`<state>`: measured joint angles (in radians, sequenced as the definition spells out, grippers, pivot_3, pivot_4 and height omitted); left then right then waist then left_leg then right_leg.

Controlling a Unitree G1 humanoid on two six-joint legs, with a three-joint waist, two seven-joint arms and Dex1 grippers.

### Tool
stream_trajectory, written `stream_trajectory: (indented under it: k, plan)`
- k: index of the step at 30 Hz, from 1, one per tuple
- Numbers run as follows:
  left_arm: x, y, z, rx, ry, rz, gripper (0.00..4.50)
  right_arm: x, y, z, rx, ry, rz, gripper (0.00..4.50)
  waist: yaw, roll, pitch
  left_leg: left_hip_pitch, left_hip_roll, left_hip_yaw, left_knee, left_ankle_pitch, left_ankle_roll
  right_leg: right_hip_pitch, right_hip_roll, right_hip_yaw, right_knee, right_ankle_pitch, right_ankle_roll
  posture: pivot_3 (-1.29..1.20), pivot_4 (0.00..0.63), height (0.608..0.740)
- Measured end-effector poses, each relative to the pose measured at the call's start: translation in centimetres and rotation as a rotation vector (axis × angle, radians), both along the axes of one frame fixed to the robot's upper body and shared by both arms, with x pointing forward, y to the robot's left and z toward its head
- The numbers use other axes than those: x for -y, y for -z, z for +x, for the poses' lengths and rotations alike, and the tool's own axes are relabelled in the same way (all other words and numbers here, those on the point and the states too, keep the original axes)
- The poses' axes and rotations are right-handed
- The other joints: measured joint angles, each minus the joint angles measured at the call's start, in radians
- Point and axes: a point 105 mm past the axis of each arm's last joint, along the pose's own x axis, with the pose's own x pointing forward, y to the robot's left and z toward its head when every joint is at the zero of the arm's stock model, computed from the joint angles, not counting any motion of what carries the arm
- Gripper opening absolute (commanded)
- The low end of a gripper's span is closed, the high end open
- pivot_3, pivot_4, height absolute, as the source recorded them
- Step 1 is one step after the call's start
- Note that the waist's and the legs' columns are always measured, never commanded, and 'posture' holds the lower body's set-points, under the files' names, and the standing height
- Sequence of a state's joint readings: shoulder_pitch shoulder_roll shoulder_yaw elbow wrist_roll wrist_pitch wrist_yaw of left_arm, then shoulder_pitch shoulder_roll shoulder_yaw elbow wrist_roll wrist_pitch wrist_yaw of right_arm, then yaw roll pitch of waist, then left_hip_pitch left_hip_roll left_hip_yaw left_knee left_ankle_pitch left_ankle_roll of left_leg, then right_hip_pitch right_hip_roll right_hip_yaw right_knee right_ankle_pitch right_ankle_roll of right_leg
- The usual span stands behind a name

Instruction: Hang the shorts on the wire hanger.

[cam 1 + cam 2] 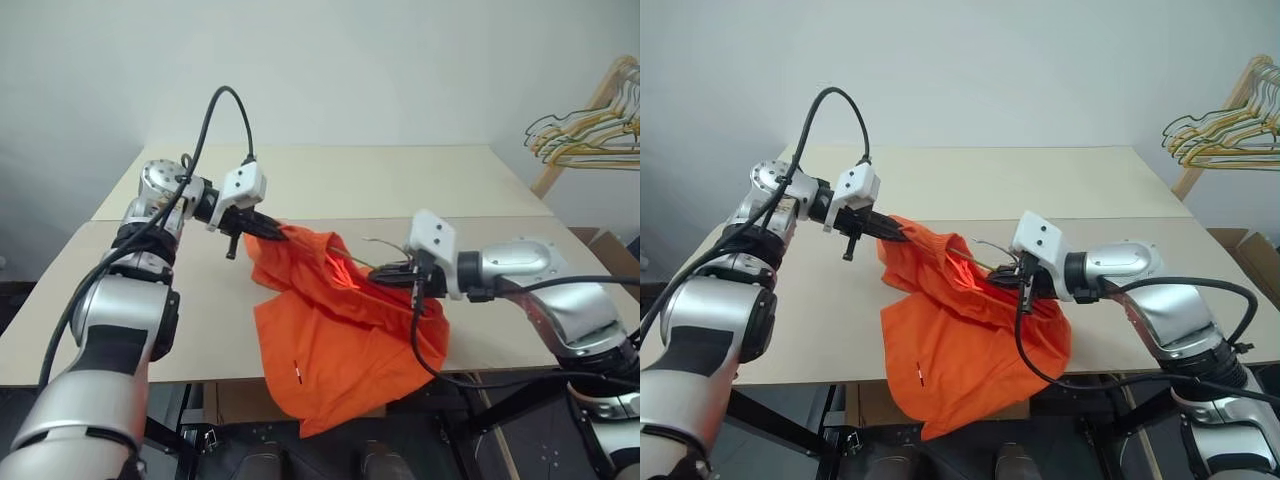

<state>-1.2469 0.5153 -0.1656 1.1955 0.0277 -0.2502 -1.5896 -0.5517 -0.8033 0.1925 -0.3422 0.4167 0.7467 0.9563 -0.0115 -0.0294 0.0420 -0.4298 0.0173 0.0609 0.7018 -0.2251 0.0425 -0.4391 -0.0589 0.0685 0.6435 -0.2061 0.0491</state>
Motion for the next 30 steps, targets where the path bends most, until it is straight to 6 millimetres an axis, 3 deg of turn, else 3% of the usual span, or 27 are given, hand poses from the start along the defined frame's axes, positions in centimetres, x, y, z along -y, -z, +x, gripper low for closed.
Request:
stream_trajectory:
  k: [2, 8, 12, 17, 30]
  plan:
    - [0.0, 0.0, -0.1, -0.014, 0.006, -0.004, 0.03, 0.1, -0.2, 0.0, -0.002, 0.004, 0.012, 0.00, -0.001, 0.000, 0.000, 0.000, 0.000, 0.000, 0.000, 0.000, 0.000, 0.000, 0.000, 0.000, 0.000, 0.000, 0.000, 0.03, 0.000, 0.740]
    - [-1.1, -0.3, -0.1, -0.035, -0.036, -0.011, 1.77, 0.4, 0.1, -0.1, -0.056, 0.020, 0.019, 0.00, -0.003, 0.000, 0.000, 0.000, 0.000, 0.000, 0.000, 0.000, 0.000, 0.000, 0.000, 0.000, 0.000, 0.000, 0.000, 0.03, 0.000, 0.740]
    - [-0.9, -0.3, -0.1, -0.030, -0.025, -0.021, 1.77, 0.4, 0.2, -0.1, -0.069, 0.024, 0.018, 0.00, 0.002, 0.000, 0.000, 0.000, 0.000, 0.000, 0.000, 0.000, 0.000, 0.000, 0.000, 0.000, 0.000, 0.000, 0.000, 0.02, 0.000, 0.740]
    - [-1.0, -0.3, -0.1, -0.045, -0.031, -0.028, 0.09, 0.5, 0.3, -0.1, -0.078, 0.024, 0.013, 0.00, 0.000, 0.000, 0.000, 0.000, 0.000, 0.000, 0.000, 0.000, 0.000, 0.000, 0.000, 0.000, 0.000, 0.000, 0.000, 0.02, 0.000, 0.740]
    - [-1.0, 0.2, -0.3, -0.039, -0.012, 0.013, 0.02, 0.9, 0.3, -0.2, -0.094, 0.029, 0.003, 0.00, 0.000, 0.000, 0.000, 0.000, 0.000, 0.000, 0.000, 0.000, 0.000, 0.000, 0.000, 0.000, 0.000, 0.000, 0.000, 0.02, 0.000, 0.740]
